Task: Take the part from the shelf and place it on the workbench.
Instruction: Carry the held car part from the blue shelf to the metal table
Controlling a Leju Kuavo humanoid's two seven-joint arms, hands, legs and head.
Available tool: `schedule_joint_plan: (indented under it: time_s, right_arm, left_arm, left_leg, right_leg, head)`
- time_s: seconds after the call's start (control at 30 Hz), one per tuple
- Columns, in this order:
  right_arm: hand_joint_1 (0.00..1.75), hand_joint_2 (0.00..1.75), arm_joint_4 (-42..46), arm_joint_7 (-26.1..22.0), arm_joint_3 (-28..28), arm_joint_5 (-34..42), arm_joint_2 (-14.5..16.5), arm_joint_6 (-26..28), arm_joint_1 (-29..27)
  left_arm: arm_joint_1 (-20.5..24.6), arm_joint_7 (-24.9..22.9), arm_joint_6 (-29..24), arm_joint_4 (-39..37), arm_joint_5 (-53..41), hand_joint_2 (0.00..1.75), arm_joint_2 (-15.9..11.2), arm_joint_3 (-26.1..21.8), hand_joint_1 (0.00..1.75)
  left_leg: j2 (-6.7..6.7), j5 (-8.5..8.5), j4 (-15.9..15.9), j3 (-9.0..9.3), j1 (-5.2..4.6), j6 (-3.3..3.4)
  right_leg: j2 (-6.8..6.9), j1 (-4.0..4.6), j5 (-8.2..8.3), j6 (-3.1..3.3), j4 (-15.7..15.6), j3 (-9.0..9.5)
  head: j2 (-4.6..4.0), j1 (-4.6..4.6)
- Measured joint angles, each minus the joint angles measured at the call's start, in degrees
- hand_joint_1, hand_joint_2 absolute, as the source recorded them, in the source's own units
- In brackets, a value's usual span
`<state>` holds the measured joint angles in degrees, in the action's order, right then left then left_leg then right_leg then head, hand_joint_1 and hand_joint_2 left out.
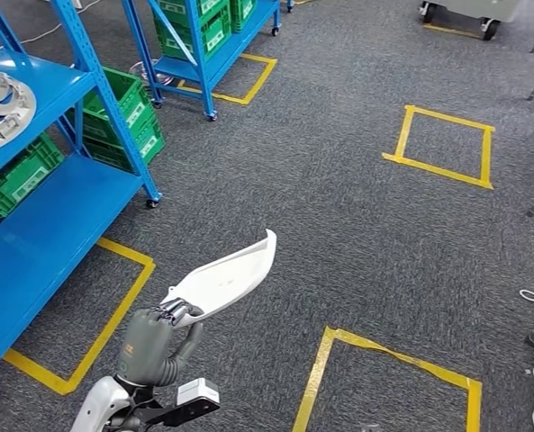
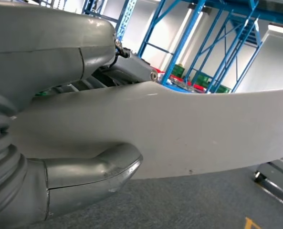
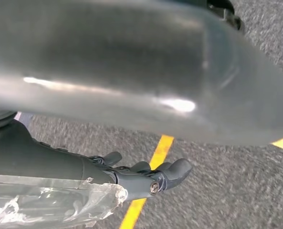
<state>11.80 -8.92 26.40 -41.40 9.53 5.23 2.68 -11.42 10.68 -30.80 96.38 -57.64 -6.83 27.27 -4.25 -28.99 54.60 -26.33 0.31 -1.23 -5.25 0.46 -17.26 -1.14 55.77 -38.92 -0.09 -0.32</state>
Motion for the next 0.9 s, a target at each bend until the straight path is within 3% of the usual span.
schedule_joint_plan:
  time_s: [0.07, 0.1, 0.17, 0.23, 0.27, 0.3, 0.37, 0.43, 0.47, 0.53, 0.57, 0.63, 0.7, 0.77, 0.8, 0.83, 0.9]
  right_arm:
    - [0.00, 0.00, -0.01, 0.00, 0.01, -0.13, -0.01, 0.01, -0.32]
    - [0.00, 0.00, -0.02, 0.02, 0.01, -0.22, 0.01, 0.01, -0.46]
    - [0.00, 0.00, -0.03, 0.03, 0.02, -0.42, 0.05, 0.01, -0.51]
    - [0.00, 0.00, -0.04, -0.01, 0.02, -0.62, 0.07, 0.00, -0.42]
    - [0.00, 0.00, -0.04, -0.04, 0.02, -0.75, 0.08, -0.02, -0.40]
    - [0.00, 0.00, -0.04, -0.07, 0.02, -0.90, 0.08, -0.03, -0.42]
    - [0.00, 0.00, -0.04, -0.11, 0.02, -1.26, 0.09, -0.05, -0.49]
    - [0.00, 0.00, -0.04, -0.14, 0.02, -1.56, 0.10, -0.05, -0.37]
    - [0.00, 0.00, -0.05, -0.15, 0.02, -1.65, 0.11, -0.07, -0.32]
    - [0.00, 0.00, -0.07, -0.16, 0.02, -1.72, 0.13, -0.09, -0.35]
    - [0.00, 0.00, -0.08, -0.16, 0.03, -1.74, 0.13, -0.10, -0.49]
    - [0.00, 0.00, -0.08, -0.15, 0.05, -1.76, 0.12, -0.08, -0.65]
    - [0.00, 0.00, -0.08, -0.17, 0.07, -1.83, 0.15, -0.08, -0.60]
    - [0.00, 0.00, -0.08, -0.17, 0.08, -1.97, 0.20, -0.12, -0.54]
    - [0.00, 0.00, -0.08, -0.16, 0.08, -2.07, 0.22, -0.14, -0.56]
    - [0.00, 0.00, -0.08, -0.16, 0.08, -2.17, 0.22, -0.14, -0.57]
    - [0.00, 0.00, -0.08, -0.14, 0.09, -2.43, 0.28, -0.14, -0.58]
  left_arm:
    - [0.00, 0.01, 0.05, -0.13, -0.02, 1.75, -0.01, -0.01, 1.75]
    - [0.04, 0.01, 0.12, -0.19, -0.02, 1.75, 0.01, -0.01, 1.75]
    - [0.01, -0.01, 0.28, -0.30, -0.04, 1.75, 0.01, -0.01, 1.75]
    - [-0.14, -0.01, 0.48, -0.40, -0.02, 1.75, -0.05, -0.04, 1.75]
    - [-0.19, -0.01, 0.65, -0.46, 0.03, 1.75, -0.10, -0.05, 1.75]
    - [-0.21, 0.01, 0.82, -0.50, 0.14, 1.75, -0.15, -0.05, 1.75]
    - [-0.20, 0.07, 1.11, -0.51, 0.46, 1.75, -0.23, -0.04, 1.75]
    - [-0.11, 0.14, 1.32, -0.51, 0.80, 1.75, -0.31, -0.04, 1.75]
    - [-0.07, 0.17, 1.41, -0.52, 0.91, 1.75, -0.34, -0.03, 1.75]
    - [-0.01, 0.26, 1.54, -0.57, 1.07, 1.75, -0.43, 0.03, 1.75]
    - [0.02, 0.28, 1.58, -0.61, 1.08, 1.75, -0.47, 0.07, 1.75]
    - [0.06, 0.38, 1.68, -0.67, 1.14, 1.75, -0.59, 0.11, 1.75]
    - [0.02, 0.55, 1.77, -0.78, 1.23, 1.75, -0.75, 0.16, 1.75]
    - [-0.04, 0.70, 1.85, -0.97, 1.28, 1.75, -0.92, 0.25, 1.75]
    - [-0.04, 0.79, 1.86, -1.06, 1.31, 1.75, -1.00, 0.28, 1.75]
    - [-0.02, 0.86, 1.86, -1.13, 1.35, 1.75, -1.05, 0.31, 1.75]
    - [0.09, 1.01, 1.87, -1.16, 1.45, 1.75, -1.17, 0.32, 1.75]
  left_leg:
    - [1.26, 0.89, -0.19, -0.81, 0.02, 0.65]
    - [1.98, 1.39, -0.30, -1.25, 0.08, 1.11]
    - [3.55, 2.35, -0.47, -2.19, 0.14, 1.86]
    - [5.07, 2.87, -0.45, -3.00, -0.05, 2.11]
    - [5.87, 3.01, -0.45, -3.28, -0.11, 2.10]
    - [6.60, 3.11, -0.44, -3.44, -0.13, 2.05]
    - [7.84, 3.12, -0.40, -3.41, -0.13, 1.84]
    - [8.85, 3.05, -0.32, -3.44, -0.35, 1.36]
    - [9.22, 3.12, -0.28, -3.56, -0.45, 1.02]
    - [10.01, 3.60, -0.22, -3.85, -0.44, 0.27]
    - [9.89, 3.59, -0.17, -4.13, -0.33, -0.02]
    - [7.76, 2.19, 2.31, -5.88, -0.10, -0.17]
    - [4.94, -0.90, 9.89, -10.34, -0.08, -0.13]
    - [4.21, -2.28, 17.37, -15.10, -0.27, -0.24]
    - [4.17, -1.30, 18.39, -16.22, -0.36, -0.21]
    - [4.09, 0.73, 17.05, -16.17, -0.43, -0.07]
    - [2.66, 5.83, 9.52, -13.22, -0.53, 0.65]
  right_leg:
    - [-0.42, 0.04, 0.80, -0.75, -0.53, -0.65]
    - [0.35, 0.10, -0.18, -1.17, 0.14, -1.23]
    - [3.07, 0.09, -5.02, -1.93, 5.41, -3.15]
    - [4.64, -0.28, -9.57, -2.49, 13.87, -5.27]
    - [4.88, -0.44, -10.27, -2.66, 16.58, -5.58]
    - [5.03, -0.59, -9.89, -2.76, 17.15, -4.93]
    - [5.82, -0.79, -7.06, -2.76, 11.41, -0.64]
    - [7.54, -0.37, -5.70, -2.42, 3.98, 4.13]
    - [8.08, -0.09, -5.82, -2.11, 1.80, 5.31]
    - [7.75, 0.32, -6.15, -1.26, 0.29, 5.48]
    - [7.21, 0.28, -5.96, -0.85, 0.03, 5.29]
    - [6.07, 0.08, -5.45, 0.25, -0.60, 5.09]
    - [4.82, -0.01, -5.17, 1.11, -0.90, 4.80]
    - [3.41, 0.11, -5.10, 1.44, -0.88, 4.51]
    - [2.64, 0.19, -5.10, 1.51, -0.86, 4.48]
    - [1.82, 0.26, -5.13, 1.57, -0.84, 4.54]
    - [0.22, 0.34, -5.33, 1.63, -0.80, 4.69]
  head:
    - [0.00, -0.05]
    - [0.00, 0.09]
    - [0.00, 0.48]
    - [0.00, 0.82]
    - [0.00, 0.85]
    - [0.00, 0.87]
    - [0.00, 0.92]
    - [0.00, 0.92]
    - [0.00, 0.86]
    - [0.00, 0.75]
    - [0.00, 0.71]
    - [0.00, 0.57]
    - [0.00, 0.34]
    - [0.00, 0.27]
    - [0.00, 0.28]
    - [0.00, 0.27]
    - [0.00, 0.27]
